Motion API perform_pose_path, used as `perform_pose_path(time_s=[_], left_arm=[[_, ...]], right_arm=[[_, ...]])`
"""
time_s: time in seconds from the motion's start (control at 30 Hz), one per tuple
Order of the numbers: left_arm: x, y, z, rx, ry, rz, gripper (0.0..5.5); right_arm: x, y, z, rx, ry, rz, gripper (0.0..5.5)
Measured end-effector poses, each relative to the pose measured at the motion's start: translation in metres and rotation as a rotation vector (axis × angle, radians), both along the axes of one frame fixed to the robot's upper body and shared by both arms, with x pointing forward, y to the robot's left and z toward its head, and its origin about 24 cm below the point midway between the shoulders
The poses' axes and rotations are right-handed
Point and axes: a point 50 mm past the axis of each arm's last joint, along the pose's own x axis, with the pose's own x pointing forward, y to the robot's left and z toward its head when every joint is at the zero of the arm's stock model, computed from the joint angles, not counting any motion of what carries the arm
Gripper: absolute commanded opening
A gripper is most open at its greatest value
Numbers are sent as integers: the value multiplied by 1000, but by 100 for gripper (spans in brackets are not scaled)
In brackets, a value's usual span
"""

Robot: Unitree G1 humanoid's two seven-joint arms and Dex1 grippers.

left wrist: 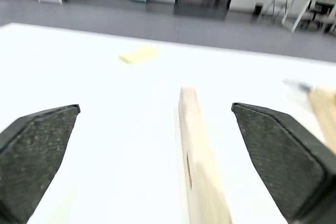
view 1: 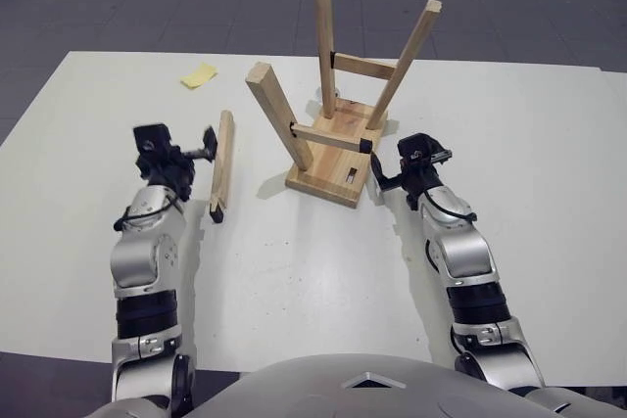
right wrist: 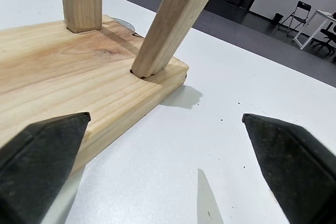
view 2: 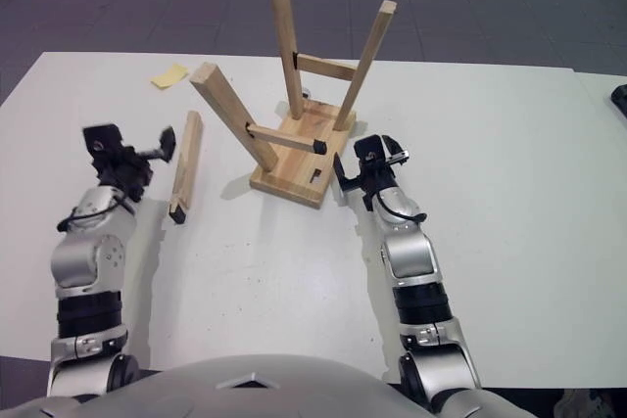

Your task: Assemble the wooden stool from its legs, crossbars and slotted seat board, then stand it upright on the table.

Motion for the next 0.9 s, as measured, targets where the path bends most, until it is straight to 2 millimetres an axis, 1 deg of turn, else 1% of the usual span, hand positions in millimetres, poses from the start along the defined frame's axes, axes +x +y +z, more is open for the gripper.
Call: perform_pose_path(time_s=[0.17,0.27,0.33,0.43,0.63,0.73,0.83,0.9], left_arm=[[-2,-14,-11,-4,34,-55,537],[-2,-18,-14,7,54,-62,499],[-2,-16,-18,14,94,-54,460],[-2,-15,-19,18,111,-52,403],[-3,-16,-20,45,173,-89,319],[-3,-16,-19,44,204,-98,259],[-2,-13,-18,47,240,-116,211],[-1,-11,-17,48,271,-144,181]], right_arm=[[-3,2,-3,5,9,2,540],[-3,5,-2,14,6,5,540],[-4,5,-1,17,-2,3,540],[-6,5,3,32,-21,-4,540],[-5,3,23,81,-107,-37,540],[-4,1,37,111,-169,-64,540],[-3,0,52,131,-244,-85,540],[-3,-1,55,143,-260,-101,540]])
